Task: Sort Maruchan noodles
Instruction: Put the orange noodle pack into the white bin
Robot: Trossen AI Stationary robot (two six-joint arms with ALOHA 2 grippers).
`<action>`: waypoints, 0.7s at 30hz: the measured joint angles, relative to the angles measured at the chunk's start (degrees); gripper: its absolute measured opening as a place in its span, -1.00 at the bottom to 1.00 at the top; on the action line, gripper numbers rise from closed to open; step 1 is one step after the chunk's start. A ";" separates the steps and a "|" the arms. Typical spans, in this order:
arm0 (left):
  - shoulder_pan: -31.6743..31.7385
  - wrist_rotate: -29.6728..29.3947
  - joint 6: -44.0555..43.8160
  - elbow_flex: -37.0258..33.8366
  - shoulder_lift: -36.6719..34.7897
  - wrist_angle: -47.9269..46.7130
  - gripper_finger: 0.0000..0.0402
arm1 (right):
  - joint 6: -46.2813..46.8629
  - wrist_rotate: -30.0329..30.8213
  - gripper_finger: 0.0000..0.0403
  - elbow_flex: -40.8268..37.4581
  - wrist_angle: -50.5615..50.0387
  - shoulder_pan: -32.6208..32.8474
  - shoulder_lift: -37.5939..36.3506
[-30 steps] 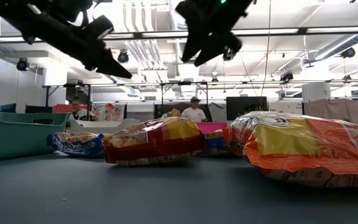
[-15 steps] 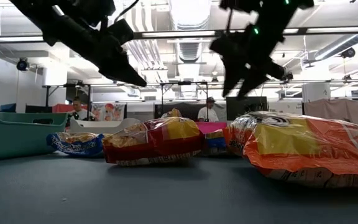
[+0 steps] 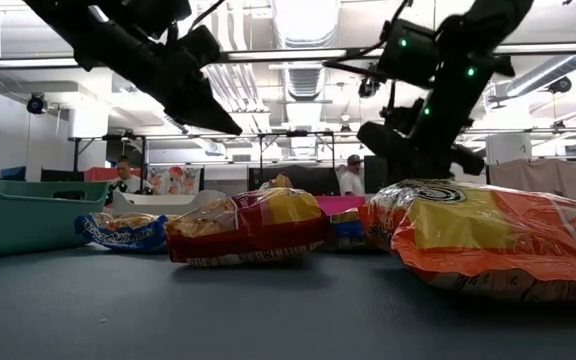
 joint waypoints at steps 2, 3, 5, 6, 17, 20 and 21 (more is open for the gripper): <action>0.00 -0.02 -0.22 -0.04 0.00 -0.38 -1.00 | -1.06 0.37 -0.42 -0.99 2.82 -0.68 0.00; 0.00 -0.04 -0.25 -0.04 0.02 -0.23 -1.00 | -1.69 0.76 -0.47 -1.34 3.71 -0.88 0.00; 0.00 -0.05 -0.40 -0.08 0.02 -0.23 -1.00 | -2.64 1.68 -0.57 -1.65 5.02 -0.98 0.00; 0.00 -0.07 -0.40 -0.09 0.02 -0.30 -1.00 | -3.09 2.35 -0.62 -1.68 5.41 -0.98 0.00; 0.00 -0.07 -0.87 -0.17 0.02 -0.17 -1.00 | -3.67 5.35 -0.94 -1.77 8.65 -0.85 5.05; 0.00 -0.07 -0.96 -0.20 0.02 -0.11 -1.00 | -4.26 1.63 -0.95 -1.69 14.25 -0.54 6.77; 0.00 -0.05 -1.10 -0.20 0.02 0.01 -1.00 | -5.31 -0.85 -0.95 -1.68 17.23 -0.18 7.26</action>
